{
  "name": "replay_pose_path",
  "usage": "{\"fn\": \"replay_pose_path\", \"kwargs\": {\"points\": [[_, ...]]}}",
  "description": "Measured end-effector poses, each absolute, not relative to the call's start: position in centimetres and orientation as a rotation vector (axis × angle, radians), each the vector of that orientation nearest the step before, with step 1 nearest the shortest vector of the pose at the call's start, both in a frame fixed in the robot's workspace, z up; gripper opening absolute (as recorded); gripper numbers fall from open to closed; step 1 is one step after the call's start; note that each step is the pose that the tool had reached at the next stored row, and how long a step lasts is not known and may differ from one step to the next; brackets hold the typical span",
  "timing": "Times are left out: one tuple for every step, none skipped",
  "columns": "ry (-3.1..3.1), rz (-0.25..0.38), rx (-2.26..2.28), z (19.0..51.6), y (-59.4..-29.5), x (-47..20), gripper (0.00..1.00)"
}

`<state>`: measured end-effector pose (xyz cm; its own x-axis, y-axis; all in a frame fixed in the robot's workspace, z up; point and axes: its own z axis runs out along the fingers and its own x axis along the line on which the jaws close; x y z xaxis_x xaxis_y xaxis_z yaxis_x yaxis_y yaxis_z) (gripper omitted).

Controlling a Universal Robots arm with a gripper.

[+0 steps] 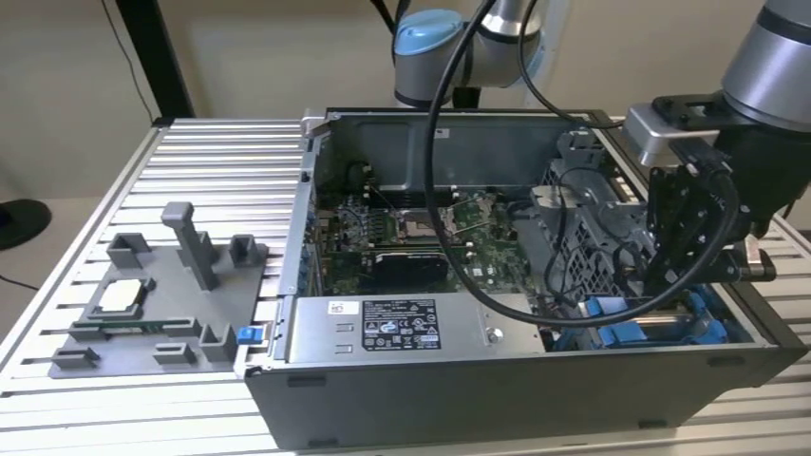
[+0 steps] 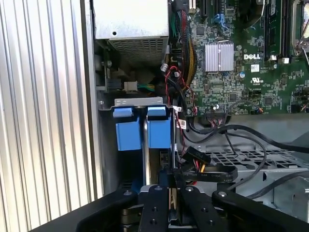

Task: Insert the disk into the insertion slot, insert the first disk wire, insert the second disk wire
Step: 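Insert the second disk wire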

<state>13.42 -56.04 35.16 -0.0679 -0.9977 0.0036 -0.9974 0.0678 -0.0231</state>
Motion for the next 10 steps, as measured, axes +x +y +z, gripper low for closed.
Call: {"fn": "replay_pose_path", "kwargs": {"points": [[2.285, -0.032, -2.135, 35.15, -56.04, 13.42, 0.00], [2.284, -0.034, -2.134, 35.14, -56.04, 13.42, 0.00], [2.282, -0.038, -2.132, 35.12, -56.04, 13.41, 0.00], [2.279, -0.042, -2.130, 35.11, -56.04, 13.41, 0.00], [2.276, -0.047, -2.129, 35.09, -56.04, 13.41, 0.00], [2.273, -0.050, -2.129, 35.08, -56.04, 13.40, 0.00], [2.271, -0.051, -2.130, 35.08, -56.04, 13.40, 0.00], [2.271, -0.051, -2.131, 35.06, -56.04, 13.37, 0.00], [2.270, -0.051, -2.131, 35.04, -56.04, 13.35, 0.00], [2.269, -0.051, -2.132, 35.02, -56.04, 13.34, 0.00]]}}
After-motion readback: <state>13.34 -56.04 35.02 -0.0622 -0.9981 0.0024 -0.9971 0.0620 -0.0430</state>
